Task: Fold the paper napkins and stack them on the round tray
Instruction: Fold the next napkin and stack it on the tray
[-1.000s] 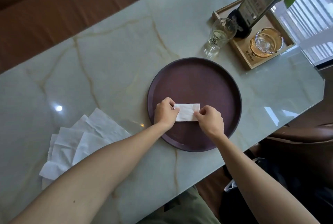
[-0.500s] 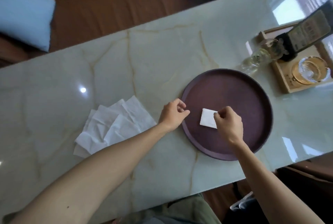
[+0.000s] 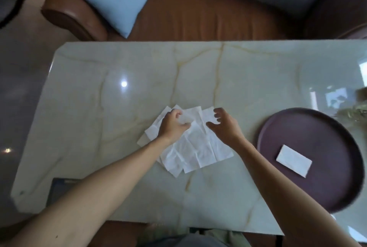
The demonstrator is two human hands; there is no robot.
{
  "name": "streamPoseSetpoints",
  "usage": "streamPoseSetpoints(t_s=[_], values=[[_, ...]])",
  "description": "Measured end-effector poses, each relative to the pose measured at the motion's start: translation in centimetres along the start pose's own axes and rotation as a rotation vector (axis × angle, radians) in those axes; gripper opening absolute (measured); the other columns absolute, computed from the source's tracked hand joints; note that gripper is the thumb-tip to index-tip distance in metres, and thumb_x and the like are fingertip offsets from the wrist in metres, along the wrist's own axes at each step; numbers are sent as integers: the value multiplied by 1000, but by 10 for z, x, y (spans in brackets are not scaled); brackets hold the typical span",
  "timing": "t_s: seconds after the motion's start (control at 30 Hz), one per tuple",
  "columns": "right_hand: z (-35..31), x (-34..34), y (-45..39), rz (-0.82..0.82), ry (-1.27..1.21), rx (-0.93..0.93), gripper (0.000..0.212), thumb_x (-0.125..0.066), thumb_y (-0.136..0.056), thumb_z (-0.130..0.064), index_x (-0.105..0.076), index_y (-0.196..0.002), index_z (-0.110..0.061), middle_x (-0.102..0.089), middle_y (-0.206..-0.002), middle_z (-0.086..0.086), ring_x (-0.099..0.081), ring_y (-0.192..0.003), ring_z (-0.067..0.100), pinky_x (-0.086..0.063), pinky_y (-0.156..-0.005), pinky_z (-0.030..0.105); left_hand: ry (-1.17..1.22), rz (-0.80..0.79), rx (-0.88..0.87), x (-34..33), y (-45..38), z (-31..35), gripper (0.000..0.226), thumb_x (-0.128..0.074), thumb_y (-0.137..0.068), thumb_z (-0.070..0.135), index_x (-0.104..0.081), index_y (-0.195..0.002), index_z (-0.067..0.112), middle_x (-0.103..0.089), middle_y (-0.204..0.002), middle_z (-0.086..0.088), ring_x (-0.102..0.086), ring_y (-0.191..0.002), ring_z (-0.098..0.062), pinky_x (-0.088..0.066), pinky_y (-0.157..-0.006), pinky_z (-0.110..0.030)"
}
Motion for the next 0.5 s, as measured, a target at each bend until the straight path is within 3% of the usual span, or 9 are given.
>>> streamPoseSetpoints(t_s=[0.1, 0.23, 0.3, 0.4, 0.5], values=[[-19, -28, -10, -48, 26, 20, 58, -75, -88, -28, -51, -138, -14, -63, -131, 8, -62, -115, 25, -48, -94, 33, -2, 21, 24, 25, 3, -28, 67, -87, -74, 34, -58, -130, 11, -60, -130, -7, -58, -119, -23, -49, -99, -37], [-29, -59, -19, -93, 100, -14, 59, -72, -89, -25, -49, -141, -13, -60, -136, 11, -61, -117, 25, -41, -87, 27, -72, -14, 50, 36, 12, -67, 64, -88, -72, 38, -59, -126, 17, -59, -119, -4, -60, -109, -21, -51, -89, -35], [-31, -70, -22, -94, 113, -33, 59, -71, -90, -22, -47, -143, -12, -56, -139, 13, -56, -125, 27, -43, -94, 31, -135, -32, 52, 36, 20, -83, 60, -84, -74, 40, -57, -124, 21, -56, -114, 1, -59, -104, -16, -48, -82, -31], [-30, -82, -25, -81, 97, -64, 58, -72, -89, -20, -48, -141, -13, -57, -135, 15, -58, -121, 29, -49, -98, 38, -214, -98, 75, 31, 33, -103, 61, -80, -78, 42, -50, -127, 24, -54, -118, 2, -60, -105, -18, -49, -82, -34], [-29, -90, -26, -105, 16, -113, 55, -71, -89, -18, -50, -140, -19, -59, -125, 12, -63, -107, 28, -53, -73, 30, -179, -106, 137, 24, 42, -119, 59, -77, -79, 46, -46, -124, 23, -57, -115, -1, -62, -102, -24, -53, -82, -39]])
Point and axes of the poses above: each hand's wrist, its own y-axis away from the middle knuckle, its own x-axis out of the back of the hand, z = x × y, the point moved 1 cm from there along -y, towards the middle knuckle
